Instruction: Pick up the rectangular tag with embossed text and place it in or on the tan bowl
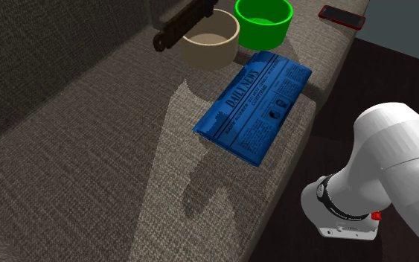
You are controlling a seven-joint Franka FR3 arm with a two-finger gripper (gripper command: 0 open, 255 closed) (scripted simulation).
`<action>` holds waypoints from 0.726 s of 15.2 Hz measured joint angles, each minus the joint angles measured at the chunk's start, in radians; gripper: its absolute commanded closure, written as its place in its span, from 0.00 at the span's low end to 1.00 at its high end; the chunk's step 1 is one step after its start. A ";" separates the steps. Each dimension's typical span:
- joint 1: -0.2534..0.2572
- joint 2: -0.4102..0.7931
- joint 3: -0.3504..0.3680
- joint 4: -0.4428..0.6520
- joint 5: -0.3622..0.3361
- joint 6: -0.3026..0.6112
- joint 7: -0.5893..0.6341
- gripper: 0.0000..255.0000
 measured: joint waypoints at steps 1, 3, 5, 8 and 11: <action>0.000 0.021 -0.027 0.026 0.009 -0.007 -0.031 1.00; -0.004 0.062 -0.087 0.062 0.030 -0.006 -0.102 1.00; -0.007 0.108 -0.145 0.100 0.057 -0.008 -0.171 1.00; -0.016 0.194 -0.234 0.166 0.120 -0.021 -0.282 1.00; -0.047 0.341 -0.326 0.251 0.244 -0.036 -0.420 1.00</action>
